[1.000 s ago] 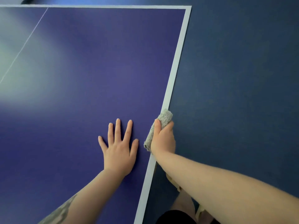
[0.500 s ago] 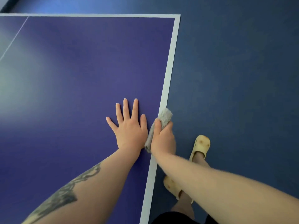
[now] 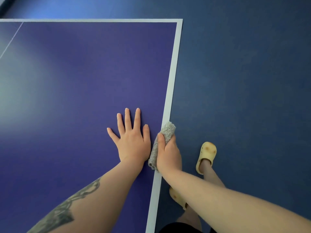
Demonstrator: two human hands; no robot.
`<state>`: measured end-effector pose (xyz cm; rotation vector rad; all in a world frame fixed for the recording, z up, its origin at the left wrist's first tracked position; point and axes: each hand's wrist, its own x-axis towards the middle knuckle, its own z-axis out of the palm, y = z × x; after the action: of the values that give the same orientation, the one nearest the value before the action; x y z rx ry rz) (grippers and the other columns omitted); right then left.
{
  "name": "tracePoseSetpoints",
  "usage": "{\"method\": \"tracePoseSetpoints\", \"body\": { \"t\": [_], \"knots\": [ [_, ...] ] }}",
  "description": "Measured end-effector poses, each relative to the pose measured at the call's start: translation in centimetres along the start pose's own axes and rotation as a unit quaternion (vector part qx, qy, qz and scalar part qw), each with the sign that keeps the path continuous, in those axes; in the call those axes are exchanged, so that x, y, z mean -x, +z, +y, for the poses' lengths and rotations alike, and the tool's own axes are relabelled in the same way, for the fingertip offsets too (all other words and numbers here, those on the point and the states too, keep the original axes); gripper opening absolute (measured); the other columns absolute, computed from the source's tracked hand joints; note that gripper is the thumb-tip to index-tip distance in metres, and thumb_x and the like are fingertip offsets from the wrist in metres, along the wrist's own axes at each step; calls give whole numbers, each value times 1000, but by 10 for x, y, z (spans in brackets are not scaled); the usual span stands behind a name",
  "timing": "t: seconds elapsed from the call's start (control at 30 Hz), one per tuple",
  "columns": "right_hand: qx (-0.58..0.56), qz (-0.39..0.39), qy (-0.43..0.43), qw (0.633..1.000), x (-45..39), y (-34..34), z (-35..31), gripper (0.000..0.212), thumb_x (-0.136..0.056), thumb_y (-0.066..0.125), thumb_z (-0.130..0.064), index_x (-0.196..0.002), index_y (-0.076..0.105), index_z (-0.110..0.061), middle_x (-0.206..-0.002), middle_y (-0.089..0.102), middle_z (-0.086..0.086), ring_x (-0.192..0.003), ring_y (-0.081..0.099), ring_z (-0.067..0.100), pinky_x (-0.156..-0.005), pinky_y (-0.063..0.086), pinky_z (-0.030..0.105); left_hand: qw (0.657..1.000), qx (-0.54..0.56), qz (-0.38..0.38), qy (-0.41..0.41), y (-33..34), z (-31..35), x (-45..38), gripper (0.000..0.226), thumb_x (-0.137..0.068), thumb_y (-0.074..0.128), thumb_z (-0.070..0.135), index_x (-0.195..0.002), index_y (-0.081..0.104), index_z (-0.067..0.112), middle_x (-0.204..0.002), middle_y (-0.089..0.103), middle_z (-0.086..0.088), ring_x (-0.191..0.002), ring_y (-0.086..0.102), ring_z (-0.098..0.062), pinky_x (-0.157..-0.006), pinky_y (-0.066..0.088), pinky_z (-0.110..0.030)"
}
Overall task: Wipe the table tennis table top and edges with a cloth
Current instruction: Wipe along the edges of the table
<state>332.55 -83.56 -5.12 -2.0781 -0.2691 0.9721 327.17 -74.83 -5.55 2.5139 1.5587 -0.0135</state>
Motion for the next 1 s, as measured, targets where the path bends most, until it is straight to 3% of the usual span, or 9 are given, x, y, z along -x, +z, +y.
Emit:
{"method": "tracePoseSetpoints", "body": {
  "t": [0.2, 0.4, 0.67, 0.83, 1.0],
  "knots": [
    [-20, 8, 24, 999, -49, -8, -29, 51, -103, 27, -54, -141, 39, -21, -129, 61, 2, -109, 61, 26, -80, 42, 31, 1000, -5, -5, 1, 0, -1, -2, 57, -99, 17, 45, -154, 6, 38, -164, 3, 3, -150, -7, -21, -117, -3, -60],
    [-2, -10, 25, 1000, -4, -1, -7, 55, -100, 27, -58, -145, 34, -26, -127, 61, -2, -105, 64, 23, -86, 53, 40, 1000, -5, 2, -4, 3, -1, -1, 57, -99, 18, 45, -154, 7, 38, -164, 6, 3, -150, -5, -21, -116, -2, -61],
    [-6, 12, 16, 1000, -56, -7, -31, 55, -102, 27, -55, -145, 35, -22, -132, 60, 2, -110, 62, 27, -85, 49, 36, 995, -74, -64, 13, -10, 4, -13, 57, -98, 5, 47, -151, -14, 39, -163, -9, 0, -149, -12, -25, -115, 2, -64],
    [-19, -6, 22, 1000, -10, 0, -8, 57, -97, 28, -60, -144, 34, -28, -128, 60, -4, -107, 64, 21, -88, 53, 41, 997, -26, -55, 52, -14, 23, -82, 57, -99, 13, 51, -153, -5, 42, -164, -7, 4, -149, -13, -21, -113, -3, -66],
    [4, 21, 32, 999, -71, -13, -44, 51, -102, 29, -54, -141, 38, -22, -131, 59, 0, -112, 60, 25, -79, 42, 31, 998, -8, -25, 54, -9, 28, -94, 59, -98, 17, 53, -153, 1, 41, -164, -2, 6, -150, -11, -18, -115, -5, -63]
  ]
}}
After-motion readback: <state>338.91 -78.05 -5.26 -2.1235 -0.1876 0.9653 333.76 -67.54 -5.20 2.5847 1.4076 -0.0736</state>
